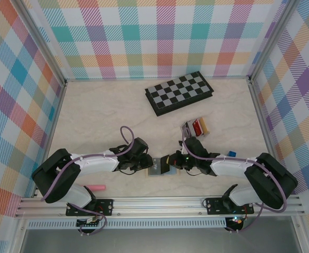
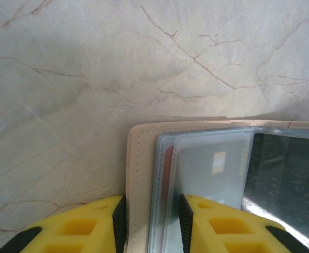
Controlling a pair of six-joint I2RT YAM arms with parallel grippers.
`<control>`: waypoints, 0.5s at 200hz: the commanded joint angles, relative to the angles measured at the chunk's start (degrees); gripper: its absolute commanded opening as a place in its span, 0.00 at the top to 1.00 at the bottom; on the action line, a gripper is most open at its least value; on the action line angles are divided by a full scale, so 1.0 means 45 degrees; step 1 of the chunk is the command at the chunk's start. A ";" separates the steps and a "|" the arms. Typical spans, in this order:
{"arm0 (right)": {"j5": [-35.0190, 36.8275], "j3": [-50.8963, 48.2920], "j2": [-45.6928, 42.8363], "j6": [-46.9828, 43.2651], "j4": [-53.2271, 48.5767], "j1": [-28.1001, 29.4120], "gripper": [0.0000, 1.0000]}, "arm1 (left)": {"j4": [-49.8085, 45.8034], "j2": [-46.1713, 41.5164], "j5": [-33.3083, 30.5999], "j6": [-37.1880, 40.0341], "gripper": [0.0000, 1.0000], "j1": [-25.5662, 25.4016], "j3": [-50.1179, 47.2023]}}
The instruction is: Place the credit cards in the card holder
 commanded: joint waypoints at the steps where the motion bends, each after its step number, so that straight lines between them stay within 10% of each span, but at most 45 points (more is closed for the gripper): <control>1: 0.0421 0.0437 -0.0559 -0.0493 -0.0803 0.0116 0.98 | 0.0649 0.0409 0.0478 -0.0069 0.66 -0.0319 -0.0310; 100: -0.0198 0.0334 0.0747 -0.0281 0.0567 0.0258 0.97 | 0.0718 0.0526 0.0561 -0.0069 0.66 -0.0318 -0.0229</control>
